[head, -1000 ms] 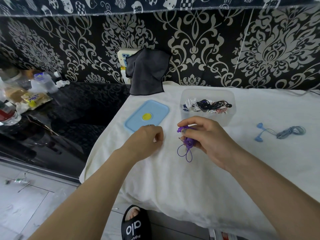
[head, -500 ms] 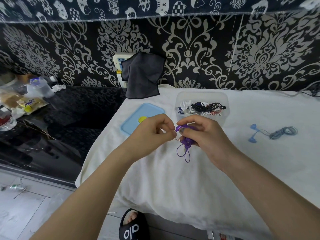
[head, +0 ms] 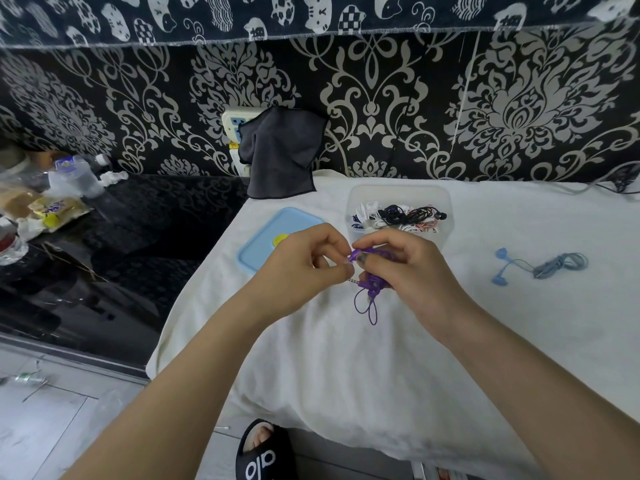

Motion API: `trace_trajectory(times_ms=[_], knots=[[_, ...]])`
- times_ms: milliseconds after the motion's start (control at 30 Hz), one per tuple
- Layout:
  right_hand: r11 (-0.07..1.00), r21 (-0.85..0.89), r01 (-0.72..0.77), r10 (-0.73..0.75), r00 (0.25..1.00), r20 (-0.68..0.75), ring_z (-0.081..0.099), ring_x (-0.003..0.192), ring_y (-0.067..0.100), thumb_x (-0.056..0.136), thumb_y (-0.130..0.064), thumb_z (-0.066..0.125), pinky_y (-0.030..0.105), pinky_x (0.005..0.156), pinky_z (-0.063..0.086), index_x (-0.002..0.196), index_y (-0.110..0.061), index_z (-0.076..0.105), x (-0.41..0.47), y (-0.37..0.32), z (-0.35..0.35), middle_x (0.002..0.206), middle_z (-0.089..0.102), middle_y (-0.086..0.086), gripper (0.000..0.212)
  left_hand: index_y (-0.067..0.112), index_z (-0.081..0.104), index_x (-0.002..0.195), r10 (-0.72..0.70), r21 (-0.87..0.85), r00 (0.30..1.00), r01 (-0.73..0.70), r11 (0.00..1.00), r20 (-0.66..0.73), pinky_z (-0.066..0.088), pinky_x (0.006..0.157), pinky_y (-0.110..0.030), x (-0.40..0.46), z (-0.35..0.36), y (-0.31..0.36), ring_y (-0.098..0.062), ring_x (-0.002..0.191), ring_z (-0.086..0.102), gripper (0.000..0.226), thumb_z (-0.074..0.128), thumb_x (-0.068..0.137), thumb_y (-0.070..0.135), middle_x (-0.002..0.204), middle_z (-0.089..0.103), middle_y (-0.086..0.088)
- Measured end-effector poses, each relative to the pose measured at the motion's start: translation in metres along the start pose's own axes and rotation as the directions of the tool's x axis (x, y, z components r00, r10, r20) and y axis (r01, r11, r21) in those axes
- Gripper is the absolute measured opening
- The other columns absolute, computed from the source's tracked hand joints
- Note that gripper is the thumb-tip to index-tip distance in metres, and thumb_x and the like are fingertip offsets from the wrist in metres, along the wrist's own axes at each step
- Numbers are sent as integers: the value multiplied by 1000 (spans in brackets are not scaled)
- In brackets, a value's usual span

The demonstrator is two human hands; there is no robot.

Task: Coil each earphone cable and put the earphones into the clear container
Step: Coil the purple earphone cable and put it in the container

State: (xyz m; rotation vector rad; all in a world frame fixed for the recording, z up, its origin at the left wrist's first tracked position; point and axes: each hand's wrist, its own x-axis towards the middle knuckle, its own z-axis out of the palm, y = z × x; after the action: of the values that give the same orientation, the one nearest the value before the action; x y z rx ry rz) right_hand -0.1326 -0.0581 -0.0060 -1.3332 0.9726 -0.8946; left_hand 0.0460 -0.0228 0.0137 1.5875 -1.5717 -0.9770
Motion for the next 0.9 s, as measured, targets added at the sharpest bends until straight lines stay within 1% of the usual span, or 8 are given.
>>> trace_trajectory(times_ms=[133, 267, 333, 400, 600, 700, 833, 900], knots=[[1000, 12, -13, 13, 1000, -1, 71, 74, 29, 90, -6, 70, 40, 79, 62, 92, -19, 76, 0, 1, -1, 89, 73, 17, 14, 19, 62, 92, 25, 10, 1000, -25, 1000, 11, 41, 60, -19, -1, 0, 2, -16, 65, 48, 20, 74, 83, 5, 84, 76, 3], [998, 47, -50, 49, 999, 6, 70, 72, 23, 90, -7, 70, 33, 75, 62, 94, -18, 76, 1, -1, -2, 88, 73, 15, 13, 19, 63, 92, 55, 41, 999, -54, 998, -2, 40, 60, -14, -2, -1, 2, -13, 64, 50, 17, 74, 86, 8, 84, 76, 4], [995, 68, -72, 71, 997, 14, 69, 72, 21, 90, -7, 71, 34, 76, 62, 96, -16, 76, 1, -2, -2, 82, 72, 11, 12, 19, 63, 93, 72, 61, 997, -71, 996, -2, 39, 60, -12, -3, -1, 2, -12, 64, 53, 15, 73, 87, 10, 84, 77, 6], [991, 98, -92, 91, 996, 21, 68, 71, 21, 90, -8, 71, 34, 77, 62, 96, -15, 75, 0, -2, -2, 79, 70, 9, 11, 20, 64, 94, 102, 97, 995, -101, 990, -1, 40, 62, -13, -4, -1, 2, -11, 64, 55, 13, 73, 89, 12, 85, 76, 8], [966, 164, -201, 189, 978, 85, 65, 70, 18, 90, -6, 70, 26, 70, 57, 98, -11, 74, -1, -8, -4, 78, 66, 10, 10, 20, 72, 95, 237, 188, 971, -229, 955, -22, 48, 67, -20, -7, -5, 3, -16, 71, 61, 9, 74, 90, 13, 85, 74, 9], [932, 238, -274, 248, 959, 135, 64, 68, 18, 89, -2, 68, 30, 68, 56, 98, -6, 73, 0, -12, -7, 77, 65, 8, 11, 16, 74, 97, 280, 194, 960, -271, 943, -23, 51, 70, -22, -7, -6, 5, -15, 72, 63, 10, 75, 89, 10, 84, 73, 8], [891, 309, -332, 277, 938, 209, 63, 65, 20, 89, 2, 66, 29, 63, 55, 101, -3, 71, -2, -17, -11, 75, 64, 9, 14, 13, 76, 96, 279, 128, 960, -274, 953, -23, 54, 74, -26, -9, -7, 8, -9, 73, 64, 9, 77, 88, 10, 81, 72, 10], [880, 323, -350, 279, 928, 245, 63, 65, 20, 89, 2, 66, 29, 64, 54, 98, -5, 70, -3, -19, -13, 78, 64, 11, 13, 11, 76, 96, 266, 59, 964, -265, 963, -19, 55, 77, -26, -9, -7, 9, -13, 74, 65, 9, 78, 87, 9, 82, 73, 5]])
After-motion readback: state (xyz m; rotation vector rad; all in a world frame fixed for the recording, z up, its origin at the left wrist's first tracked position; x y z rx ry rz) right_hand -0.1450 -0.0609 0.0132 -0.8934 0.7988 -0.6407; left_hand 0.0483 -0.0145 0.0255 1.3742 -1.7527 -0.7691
